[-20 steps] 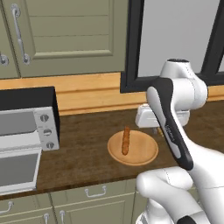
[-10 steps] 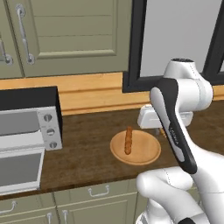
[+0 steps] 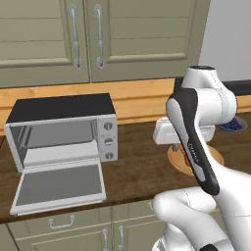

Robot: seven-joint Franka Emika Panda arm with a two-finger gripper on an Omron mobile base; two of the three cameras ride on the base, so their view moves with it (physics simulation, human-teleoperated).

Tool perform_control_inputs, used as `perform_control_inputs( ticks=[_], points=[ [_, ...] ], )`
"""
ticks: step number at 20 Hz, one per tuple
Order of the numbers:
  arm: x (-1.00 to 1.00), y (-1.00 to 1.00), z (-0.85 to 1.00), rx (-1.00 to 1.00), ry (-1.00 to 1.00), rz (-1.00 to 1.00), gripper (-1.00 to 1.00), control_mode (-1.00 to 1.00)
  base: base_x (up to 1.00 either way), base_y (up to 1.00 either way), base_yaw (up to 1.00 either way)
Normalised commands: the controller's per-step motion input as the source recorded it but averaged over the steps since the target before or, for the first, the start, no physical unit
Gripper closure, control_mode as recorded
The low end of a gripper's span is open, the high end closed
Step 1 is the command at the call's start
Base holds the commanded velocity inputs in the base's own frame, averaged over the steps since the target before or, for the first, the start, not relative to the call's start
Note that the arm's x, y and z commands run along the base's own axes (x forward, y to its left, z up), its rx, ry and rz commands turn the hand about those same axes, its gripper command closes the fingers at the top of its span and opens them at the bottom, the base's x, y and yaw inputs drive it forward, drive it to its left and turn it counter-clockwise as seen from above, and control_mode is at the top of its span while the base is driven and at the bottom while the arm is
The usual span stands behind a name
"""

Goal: Pick up the kebab skewer and baguette bread, and place them inside the toaster oven. Close the toaster oven door and start by setting the timer.

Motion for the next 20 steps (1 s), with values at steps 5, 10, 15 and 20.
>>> perform_control_inputs(
  ticks=[5, 10, 15, 20],
  points=[
    [0.00, 0.00, 0.00, 0.00, 0.00, 0.00, 1.00, 1.00, 0.19, 0.23, -0.01],
    [0.00, 0.00, 0.00, 0.00, 0.00, 0.00, 1.00, 1.00, 0.36, 0.09, -0.02],
    [0.00, 0.00, 0.00, 0.00, 0.00, 0.00, 1.00, 1.00, 0.27, 0.04, -0.01],
    [0.00, 0.11, -0.02, 0.00, 0.00, 0.00, 1.00, -1.00, 0.06, 0.00, 0.00]
  ],
)
